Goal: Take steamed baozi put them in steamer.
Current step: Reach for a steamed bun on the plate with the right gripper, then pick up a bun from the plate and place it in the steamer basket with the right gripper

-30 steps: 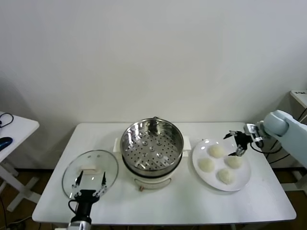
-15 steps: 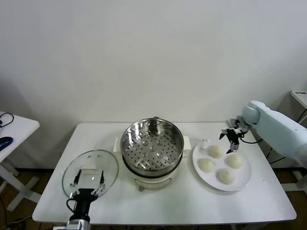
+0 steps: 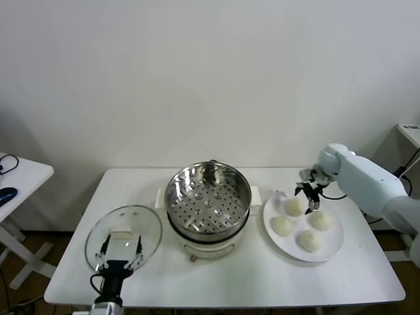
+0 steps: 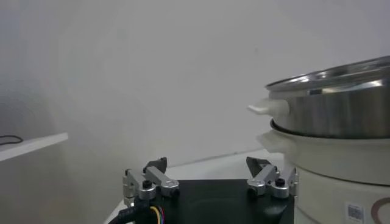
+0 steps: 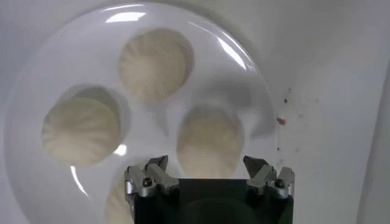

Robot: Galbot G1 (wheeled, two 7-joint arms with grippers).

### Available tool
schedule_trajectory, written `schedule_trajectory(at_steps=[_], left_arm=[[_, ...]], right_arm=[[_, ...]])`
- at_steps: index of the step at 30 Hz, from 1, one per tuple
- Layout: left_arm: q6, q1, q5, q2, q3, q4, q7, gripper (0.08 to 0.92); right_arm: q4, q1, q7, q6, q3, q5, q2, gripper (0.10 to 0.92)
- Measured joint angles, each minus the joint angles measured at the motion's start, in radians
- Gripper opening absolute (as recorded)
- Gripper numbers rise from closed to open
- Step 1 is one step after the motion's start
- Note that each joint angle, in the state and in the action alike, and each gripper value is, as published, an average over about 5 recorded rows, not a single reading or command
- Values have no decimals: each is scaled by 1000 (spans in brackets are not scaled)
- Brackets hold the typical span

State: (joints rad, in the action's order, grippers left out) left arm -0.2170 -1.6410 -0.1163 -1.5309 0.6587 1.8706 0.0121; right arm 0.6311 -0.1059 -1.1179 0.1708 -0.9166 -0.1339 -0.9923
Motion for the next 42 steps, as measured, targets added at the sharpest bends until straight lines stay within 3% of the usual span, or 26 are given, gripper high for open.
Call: schedule_trajectory(at_steps=[9,17,28,35,42], left_arm=[[0,-7,0,3,9,-2,2,823],[-1,-8,0,3,7,-3,3,823],[5,-13,-4,3,9,-3,14,823],[8,-19,-9,3,9,1,15,823],[10,-25,-13,9,10,4,14,823]], right_arm=[[-28,16,9,7,21,-39,-23,822],[-42,23,17,12,42,-55,-35,737],[-35,22,21,18,55,-53,-32,709],[42,-36,10,21,9,-5,1,708],[214,-202,-5,40,-119,89,65,711]])
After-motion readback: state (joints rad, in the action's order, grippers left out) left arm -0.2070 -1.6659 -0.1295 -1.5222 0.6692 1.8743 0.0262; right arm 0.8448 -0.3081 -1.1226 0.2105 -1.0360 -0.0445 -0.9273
